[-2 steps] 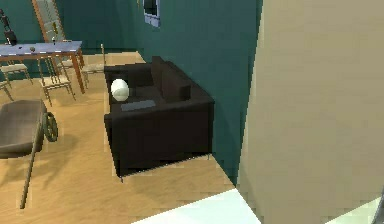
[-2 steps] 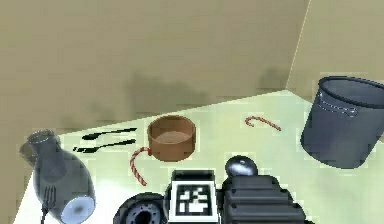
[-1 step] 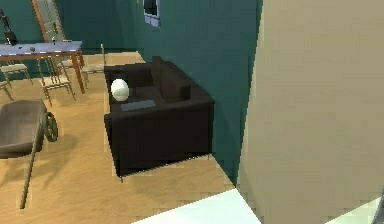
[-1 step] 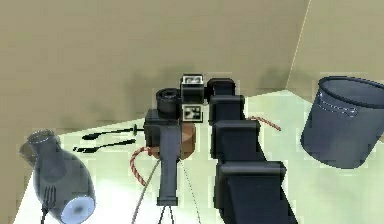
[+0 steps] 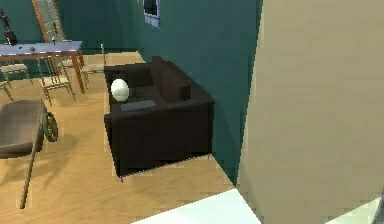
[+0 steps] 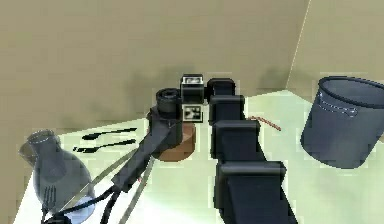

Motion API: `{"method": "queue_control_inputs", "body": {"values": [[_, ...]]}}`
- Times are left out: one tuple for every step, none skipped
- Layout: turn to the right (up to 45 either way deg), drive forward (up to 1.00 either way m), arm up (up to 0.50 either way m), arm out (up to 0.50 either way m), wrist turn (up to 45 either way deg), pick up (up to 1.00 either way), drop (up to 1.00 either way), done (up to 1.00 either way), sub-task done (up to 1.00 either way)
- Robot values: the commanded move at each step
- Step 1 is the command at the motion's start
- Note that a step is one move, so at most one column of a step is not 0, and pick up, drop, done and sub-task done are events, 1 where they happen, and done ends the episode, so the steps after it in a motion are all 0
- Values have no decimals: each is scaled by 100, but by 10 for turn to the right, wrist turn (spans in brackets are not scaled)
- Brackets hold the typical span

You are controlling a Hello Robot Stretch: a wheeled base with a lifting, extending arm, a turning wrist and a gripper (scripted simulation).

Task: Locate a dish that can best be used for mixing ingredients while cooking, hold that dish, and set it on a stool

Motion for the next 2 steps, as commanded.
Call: {"method": "queue_control_inputs", "body": {"values": [[0,0,0,0,450,0,0,0,0],[0,0,0,0,450,0,0,0,0]]}}
